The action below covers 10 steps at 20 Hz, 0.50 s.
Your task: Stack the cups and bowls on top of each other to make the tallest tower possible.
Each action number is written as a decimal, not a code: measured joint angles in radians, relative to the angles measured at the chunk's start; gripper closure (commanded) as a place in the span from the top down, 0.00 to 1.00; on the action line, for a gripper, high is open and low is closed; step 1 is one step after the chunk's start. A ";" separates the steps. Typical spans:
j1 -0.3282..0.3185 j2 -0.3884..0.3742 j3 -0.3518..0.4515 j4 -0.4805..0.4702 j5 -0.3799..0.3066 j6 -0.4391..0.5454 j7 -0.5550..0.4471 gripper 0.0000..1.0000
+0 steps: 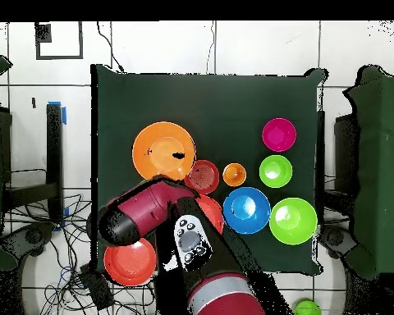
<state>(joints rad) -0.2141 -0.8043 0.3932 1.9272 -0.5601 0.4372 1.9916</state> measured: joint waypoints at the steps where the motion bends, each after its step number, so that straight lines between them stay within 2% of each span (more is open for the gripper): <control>1: -0.002 0.012 0.004 -0.021 0.000 0.020 0.000 0.00; 10: -0.004 0.122 0.017 -0.195 -0.001 0.201 0.000 0.00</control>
<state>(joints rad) -0.2180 -0.6824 0.4097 1.7326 -0.5611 0.6381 1.9916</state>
